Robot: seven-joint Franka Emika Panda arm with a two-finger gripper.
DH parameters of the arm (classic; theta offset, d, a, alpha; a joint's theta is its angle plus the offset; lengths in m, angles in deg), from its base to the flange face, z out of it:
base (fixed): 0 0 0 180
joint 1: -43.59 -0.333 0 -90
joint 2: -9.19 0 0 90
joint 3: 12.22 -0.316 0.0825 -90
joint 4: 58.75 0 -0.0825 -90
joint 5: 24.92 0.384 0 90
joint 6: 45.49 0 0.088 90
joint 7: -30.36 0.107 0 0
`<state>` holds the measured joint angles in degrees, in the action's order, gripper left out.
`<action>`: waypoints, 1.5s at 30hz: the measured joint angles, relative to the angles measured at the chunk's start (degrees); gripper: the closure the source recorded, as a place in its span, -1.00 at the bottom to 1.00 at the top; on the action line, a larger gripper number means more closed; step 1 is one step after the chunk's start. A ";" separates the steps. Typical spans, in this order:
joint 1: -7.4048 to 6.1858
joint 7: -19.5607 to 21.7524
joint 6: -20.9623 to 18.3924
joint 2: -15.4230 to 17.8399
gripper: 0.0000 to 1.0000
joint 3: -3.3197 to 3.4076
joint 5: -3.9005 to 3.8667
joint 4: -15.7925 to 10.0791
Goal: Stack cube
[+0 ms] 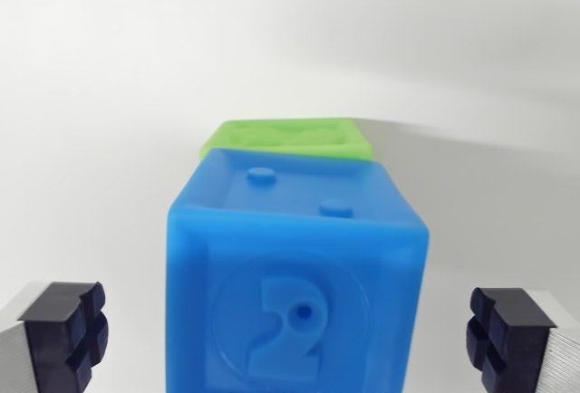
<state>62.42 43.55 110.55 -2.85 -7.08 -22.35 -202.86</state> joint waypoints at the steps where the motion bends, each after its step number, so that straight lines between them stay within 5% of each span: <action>1: -0.01 0.05 -0.25 0.27 -1.00 0.02 -0.07 -0.02; 22: 0.00 1.73 -12.58 12.42 -1.00 0.31 -2.47 0.39; 45: 0.05 2.54 -28.01 22.69 -1.00 0.30 -3.50 5.59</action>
<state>62.47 46.09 82.54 19.84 -6.78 -25.85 -197.26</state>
